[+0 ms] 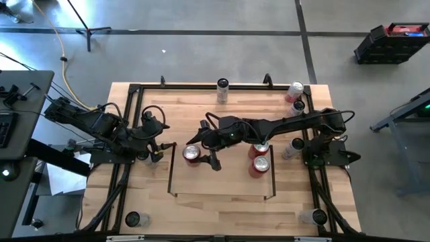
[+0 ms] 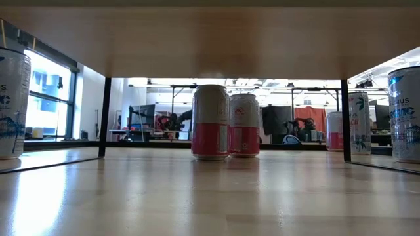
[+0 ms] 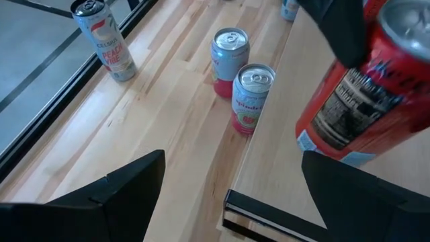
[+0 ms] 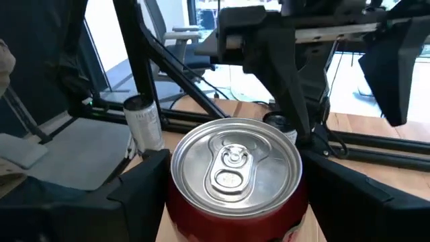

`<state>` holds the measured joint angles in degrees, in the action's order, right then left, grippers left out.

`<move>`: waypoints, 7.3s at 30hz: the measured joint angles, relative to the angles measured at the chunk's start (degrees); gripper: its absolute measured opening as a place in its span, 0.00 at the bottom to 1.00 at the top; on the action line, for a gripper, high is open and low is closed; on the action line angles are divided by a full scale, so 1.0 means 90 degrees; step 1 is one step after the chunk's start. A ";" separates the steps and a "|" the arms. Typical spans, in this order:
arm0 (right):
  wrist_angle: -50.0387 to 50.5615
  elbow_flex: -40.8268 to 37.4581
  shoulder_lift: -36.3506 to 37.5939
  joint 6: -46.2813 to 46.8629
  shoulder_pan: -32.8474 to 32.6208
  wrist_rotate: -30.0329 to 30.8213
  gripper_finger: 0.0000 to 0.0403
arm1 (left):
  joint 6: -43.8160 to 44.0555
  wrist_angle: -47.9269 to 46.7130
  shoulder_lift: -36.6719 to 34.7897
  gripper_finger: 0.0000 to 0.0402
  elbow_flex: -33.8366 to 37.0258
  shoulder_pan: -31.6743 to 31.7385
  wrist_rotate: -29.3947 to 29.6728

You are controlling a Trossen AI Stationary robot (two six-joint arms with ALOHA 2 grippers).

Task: Place canned beverage on shelf
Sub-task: Put the red-black soda can on the shelf aligned with the other red-black soda cans

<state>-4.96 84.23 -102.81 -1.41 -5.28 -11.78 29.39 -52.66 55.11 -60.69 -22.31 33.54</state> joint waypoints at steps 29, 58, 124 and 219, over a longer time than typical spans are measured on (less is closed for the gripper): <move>0.2006 0.0002 0.1477 0.1014 -0.2892 0.3580 0.72 | 0.0556 0.0036 0.0000 0.85 0.0000 0.0005 0.0212; 0.6007 0.0005 0.1458 0.6704 -0.6239 0.8940 0.72 | 0.1555 0.0036 0.0101 0.85 -0.0012 0.0005 0.0438; 0.6955 -0.0498 0.1203 0.8083 -0.5702 0.8778 0.72 | 0.1732 0.0035 0.0512 0.85 0.0000 0.0004 0.0466; 0.6090 0.0039 0.1261 0.5433 -0.5787 0.6473 0.84 | 0.1543 0.0500 0.0512 0.85 0.0000 0.0003 0.0185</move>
<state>49.84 84.58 -91.46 47.48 -57.36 46.48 43.28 -48.16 59.72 -60.69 -22.28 35.20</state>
